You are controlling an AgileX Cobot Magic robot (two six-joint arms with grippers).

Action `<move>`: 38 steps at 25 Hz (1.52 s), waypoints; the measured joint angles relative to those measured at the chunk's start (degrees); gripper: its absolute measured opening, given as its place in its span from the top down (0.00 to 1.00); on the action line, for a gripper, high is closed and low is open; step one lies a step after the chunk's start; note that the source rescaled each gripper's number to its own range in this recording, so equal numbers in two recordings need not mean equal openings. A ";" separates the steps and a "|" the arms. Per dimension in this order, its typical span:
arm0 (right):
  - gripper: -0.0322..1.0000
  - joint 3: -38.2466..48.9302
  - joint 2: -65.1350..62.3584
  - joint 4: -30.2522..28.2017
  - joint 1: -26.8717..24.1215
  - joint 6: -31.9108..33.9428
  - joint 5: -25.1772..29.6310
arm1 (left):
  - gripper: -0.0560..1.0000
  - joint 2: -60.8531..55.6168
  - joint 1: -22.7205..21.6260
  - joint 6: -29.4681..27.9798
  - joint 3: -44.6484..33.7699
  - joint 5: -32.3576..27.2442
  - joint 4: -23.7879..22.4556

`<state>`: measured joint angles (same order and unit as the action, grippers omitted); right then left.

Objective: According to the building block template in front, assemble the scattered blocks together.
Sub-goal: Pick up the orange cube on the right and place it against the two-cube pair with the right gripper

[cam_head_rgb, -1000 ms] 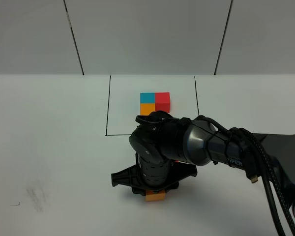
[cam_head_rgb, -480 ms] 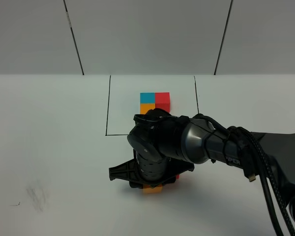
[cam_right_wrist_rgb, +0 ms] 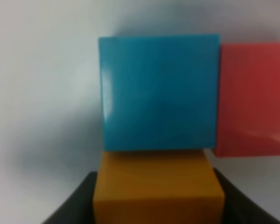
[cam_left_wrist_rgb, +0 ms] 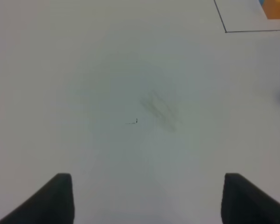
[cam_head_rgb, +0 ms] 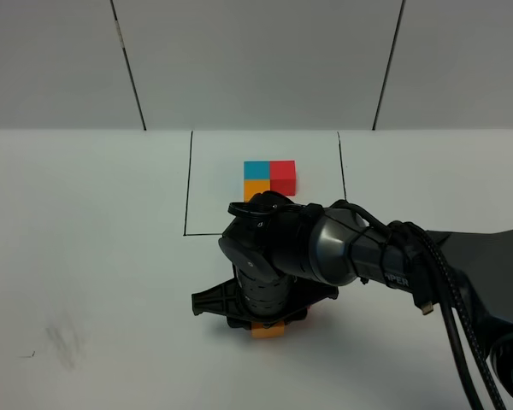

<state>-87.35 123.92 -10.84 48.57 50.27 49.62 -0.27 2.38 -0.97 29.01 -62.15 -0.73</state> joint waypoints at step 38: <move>0.69 -5.66 4.41 -0.76 -1.07 -0.94 5.68 | 0.52 0.00 0.00 0.07 0.00 0.00 0.00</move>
<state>-93.01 128.34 -11.59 47.50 49.33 55.30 -0.27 2.38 -0.90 29.01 -62.15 -0.73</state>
